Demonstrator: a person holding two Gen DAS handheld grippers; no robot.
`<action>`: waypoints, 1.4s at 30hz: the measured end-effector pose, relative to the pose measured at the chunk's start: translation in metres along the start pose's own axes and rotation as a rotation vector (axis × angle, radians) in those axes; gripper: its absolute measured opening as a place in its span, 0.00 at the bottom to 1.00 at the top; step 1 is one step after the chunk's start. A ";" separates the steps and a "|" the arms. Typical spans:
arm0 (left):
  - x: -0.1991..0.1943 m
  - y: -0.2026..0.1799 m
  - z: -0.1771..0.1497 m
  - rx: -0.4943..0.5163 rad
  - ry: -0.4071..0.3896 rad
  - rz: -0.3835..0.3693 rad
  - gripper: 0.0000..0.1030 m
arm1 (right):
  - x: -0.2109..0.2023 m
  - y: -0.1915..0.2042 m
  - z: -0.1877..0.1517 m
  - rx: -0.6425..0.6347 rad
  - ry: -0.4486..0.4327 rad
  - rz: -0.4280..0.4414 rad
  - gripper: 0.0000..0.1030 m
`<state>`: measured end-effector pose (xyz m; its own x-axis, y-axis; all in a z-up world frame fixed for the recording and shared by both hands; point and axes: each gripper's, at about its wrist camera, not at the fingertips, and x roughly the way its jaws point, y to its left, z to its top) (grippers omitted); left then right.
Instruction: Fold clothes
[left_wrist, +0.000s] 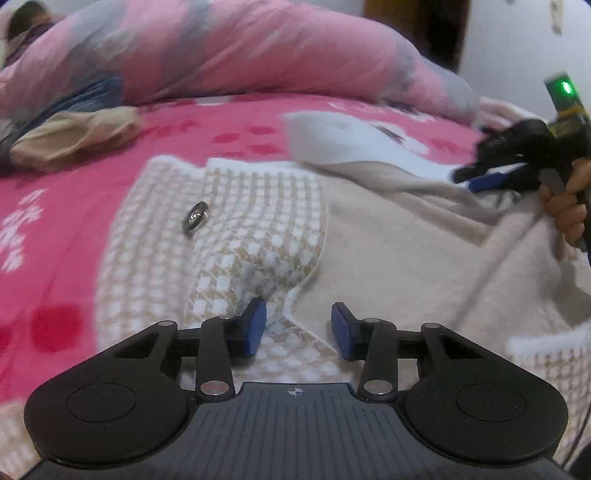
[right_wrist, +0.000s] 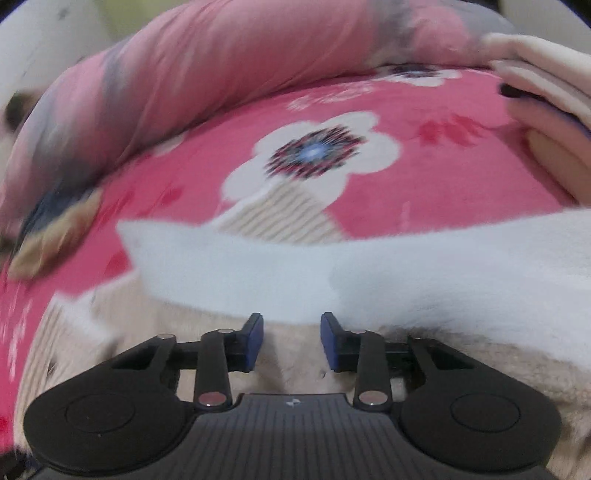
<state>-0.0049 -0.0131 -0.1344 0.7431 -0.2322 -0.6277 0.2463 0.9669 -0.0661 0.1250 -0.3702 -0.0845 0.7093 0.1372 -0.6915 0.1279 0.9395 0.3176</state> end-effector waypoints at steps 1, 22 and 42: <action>-0.005 0.007 -0.004 -0.001 -0.015 0.032 0.40 | -0.004 -0.007 0.002 0.037 -0.030 -0.001 0.27; -0.087 0.113 -0.020 -0.267 -0.110 0.450 0.66 | -0.208 -0.148 -0.062 0.654 -0.455 -0.035 0.40; -0.034 -0.067 0.029 0.204 0.117 -0.614 0.83 | -0.231 -0.121 -0.216 0.703 -0.176 0.281 0.59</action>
<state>-0.0290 -0.0735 -0.0864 0.3603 -0.7110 -0.6039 0.7254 0.6206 -0.2978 -0.2038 -0.4481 -0.1038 0.8724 0.2335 -0.4295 0.2948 0.4495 0.8432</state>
